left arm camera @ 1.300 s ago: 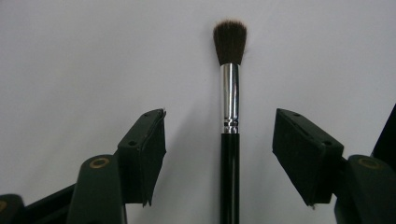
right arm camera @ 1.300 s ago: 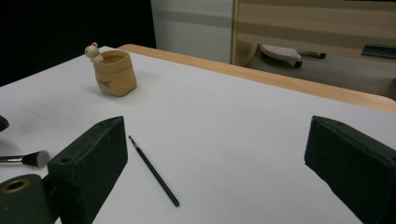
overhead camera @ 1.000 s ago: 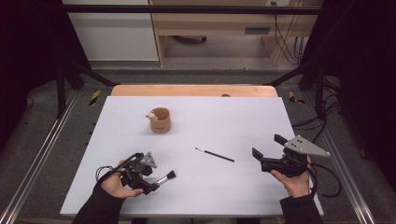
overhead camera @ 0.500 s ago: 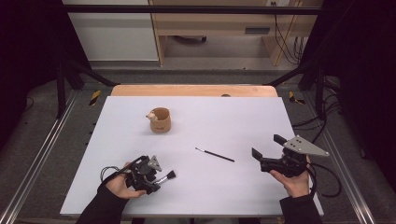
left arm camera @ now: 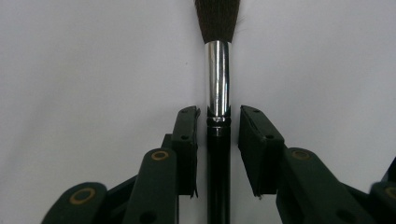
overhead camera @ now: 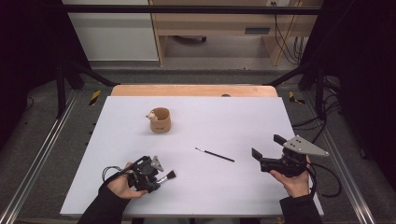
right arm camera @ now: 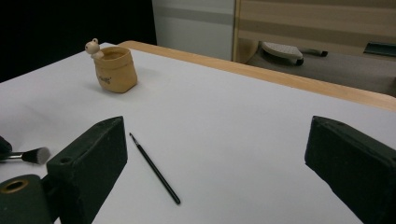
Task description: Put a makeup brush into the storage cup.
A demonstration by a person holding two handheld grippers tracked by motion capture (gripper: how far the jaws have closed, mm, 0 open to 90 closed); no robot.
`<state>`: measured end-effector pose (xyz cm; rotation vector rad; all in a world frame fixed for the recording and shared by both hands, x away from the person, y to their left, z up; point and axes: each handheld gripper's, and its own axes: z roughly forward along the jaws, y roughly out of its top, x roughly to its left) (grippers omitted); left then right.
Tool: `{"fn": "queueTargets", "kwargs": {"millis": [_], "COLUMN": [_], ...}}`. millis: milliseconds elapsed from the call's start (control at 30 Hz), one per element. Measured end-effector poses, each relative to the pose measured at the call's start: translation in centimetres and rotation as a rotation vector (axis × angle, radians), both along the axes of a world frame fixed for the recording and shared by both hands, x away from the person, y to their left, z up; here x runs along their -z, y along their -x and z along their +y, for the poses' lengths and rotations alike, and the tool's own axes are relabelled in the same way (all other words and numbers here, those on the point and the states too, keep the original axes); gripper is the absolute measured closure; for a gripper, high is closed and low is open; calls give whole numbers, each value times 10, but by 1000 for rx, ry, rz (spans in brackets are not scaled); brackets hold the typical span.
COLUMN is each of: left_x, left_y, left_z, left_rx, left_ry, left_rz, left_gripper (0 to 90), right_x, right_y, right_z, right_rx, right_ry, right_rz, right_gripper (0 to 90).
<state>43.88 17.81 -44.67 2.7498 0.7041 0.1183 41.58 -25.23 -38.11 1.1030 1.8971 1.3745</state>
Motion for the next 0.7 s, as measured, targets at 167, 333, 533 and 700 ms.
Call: {"fn": "queueTargets", "kwargs": {"millis": [167,333,533,700], "left_x": [0,0,0,0], "left_y": [1,2,2,3], "left_z": [-1,-1,-2,-3], "left_rx": [-4,-7,-2,-7], "left_ry": [-4,-6,-12,-15], "left_rz": [3,3,-4,-3], "left_gripper": [696,741,777,778], "right_x": [0,0,-1,-1], "right_y": [0,0,1,1], "right_z": [0,-1,0,0], "right_rx": [1,1,3,2], "right_ry": [1,0,-1,-2], "right_rz": [1,0,-3,-5], "right_gripper": [61,61,61,61]}}
